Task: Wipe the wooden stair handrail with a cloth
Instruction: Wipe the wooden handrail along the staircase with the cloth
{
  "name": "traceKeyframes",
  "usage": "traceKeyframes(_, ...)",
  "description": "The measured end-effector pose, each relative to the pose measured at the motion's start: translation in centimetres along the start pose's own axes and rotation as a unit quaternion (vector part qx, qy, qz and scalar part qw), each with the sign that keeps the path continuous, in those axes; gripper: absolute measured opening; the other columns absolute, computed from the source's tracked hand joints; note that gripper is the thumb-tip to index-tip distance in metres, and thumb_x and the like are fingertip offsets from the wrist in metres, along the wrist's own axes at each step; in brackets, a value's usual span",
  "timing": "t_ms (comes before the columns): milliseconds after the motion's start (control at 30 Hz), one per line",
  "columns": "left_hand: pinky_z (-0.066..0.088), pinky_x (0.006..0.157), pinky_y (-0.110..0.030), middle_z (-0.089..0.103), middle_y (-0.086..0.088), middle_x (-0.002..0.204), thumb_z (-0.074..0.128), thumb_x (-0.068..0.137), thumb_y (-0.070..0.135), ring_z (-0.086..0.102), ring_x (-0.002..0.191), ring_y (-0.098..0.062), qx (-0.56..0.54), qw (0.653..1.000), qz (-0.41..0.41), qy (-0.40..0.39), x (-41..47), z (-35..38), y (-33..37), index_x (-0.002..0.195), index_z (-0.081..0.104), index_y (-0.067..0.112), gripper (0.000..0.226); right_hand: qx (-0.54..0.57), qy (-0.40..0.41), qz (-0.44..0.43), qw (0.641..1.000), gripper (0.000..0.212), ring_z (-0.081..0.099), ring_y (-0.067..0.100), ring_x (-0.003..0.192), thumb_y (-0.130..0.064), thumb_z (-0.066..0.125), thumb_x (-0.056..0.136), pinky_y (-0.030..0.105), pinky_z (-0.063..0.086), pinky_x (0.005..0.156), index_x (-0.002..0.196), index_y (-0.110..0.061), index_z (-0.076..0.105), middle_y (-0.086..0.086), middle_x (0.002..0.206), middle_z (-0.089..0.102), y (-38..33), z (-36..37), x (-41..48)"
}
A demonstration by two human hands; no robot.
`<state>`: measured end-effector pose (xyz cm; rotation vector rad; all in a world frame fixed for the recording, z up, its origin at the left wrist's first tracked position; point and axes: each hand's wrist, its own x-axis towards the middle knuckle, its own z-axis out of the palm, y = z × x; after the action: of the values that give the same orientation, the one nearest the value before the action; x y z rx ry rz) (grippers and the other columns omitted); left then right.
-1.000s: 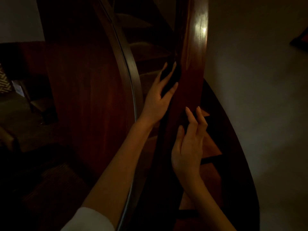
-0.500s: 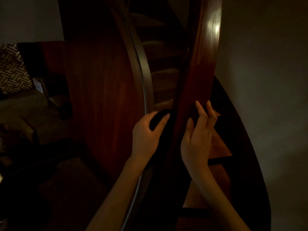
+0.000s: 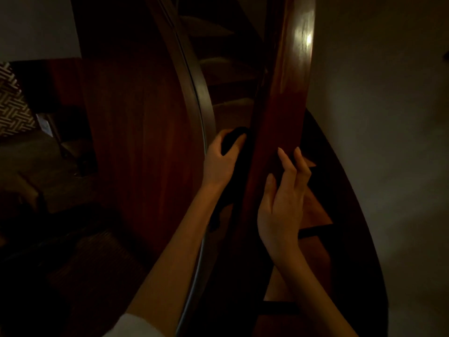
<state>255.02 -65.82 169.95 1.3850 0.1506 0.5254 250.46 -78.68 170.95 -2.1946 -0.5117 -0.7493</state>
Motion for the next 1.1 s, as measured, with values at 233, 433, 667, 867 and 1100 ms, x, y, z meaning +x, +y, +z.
traceKeyframes(233,0.058,0.072,-0.029,0.071,0.010,0.092,0.061,0.095,0.026,0.068,0.084,-0.007,0.054,0.995,0.074,-0.030,-2.8,-1.8,0.1,0.108,0.067,0.021,0.016,-0.003,0.004,-0.001,1.000,0.046,0.023,0.017,0.143,-0.014,0.044,0.101,-0.008,0.018,0.095,0.146,-0.013,0.039,0.011,0.158,0.022,0.0,0.3,0.0)
traceKeyframes(433,0.047,0.061,-0.022,0.066,0.006,0.083,0.058,0.097,0.018,0.061,0.067,-0.002,0.055,0.993,0.099,0.030,5.6,1.6,4.4,0.113,0.067,0.007,0.021,0.003,-0.004,0.002,1.000,0.046,0.024,0.023,0.146,-0.011,0.044,0.101,-0.007,0.020,0.096,0.147,-0.013,0.038,0.011,0.158,0.020,0.0,0.2,0.1)
traceKeyframes(667,0.051,0.065,-0.025,0.068,0.006,0.084,0.060,0.096,0.016,0.065,0.072,-0.009,0.065,0.994,0.088,-0.017,4.0,0.3,3.6,0.108,0.068,0.011,0.015,-0.009,-0.015,0.009,1.000,0.046,0.022,0.024,0.147,-0.018,0.040,0.102,0.009,0.027,0.102,0.148,-0.016,0.036,0.008,0.160,0.017,-0.2,0.1,-0.1)
traceKeyframes(867,0.054,0.062,-0.020,0.073,0.012,0.080,0.062,0.094,0.014,0.069,0.074,-0.005,0.057,0.995,0.033,-0.080,-1.3,-2.4,0.9,0.097,0.068,0.027,0.015,-0.023,-0.011,0.007,1.000,0.049,0.018,0.022,0.149,-0.027,0.034,0.100,0.017,0.029,0.101,0.148,-0.019,0.035,0.005,0.160,0.016,-0.2,0.2,-0.2)
traceKeyframes(1100,0.055,0.077,-0.039,0.070,-0.007,0.098,0.056,0.098,0.017,0.066,0.083,-0.018,0.095,0.991,0.087,0.042,4.8,1.9,5.4,0.115,0.067,0.007,0.023,-0.008,-0.009,0.000,1.000,0.047,0.021,0.028,0.147,-0.019,0.038,0.101,-0.010,0.021,0.088,0.147,-0.015,0.038,0.011,0.160,0.017,0.1,0.2,-0.1)
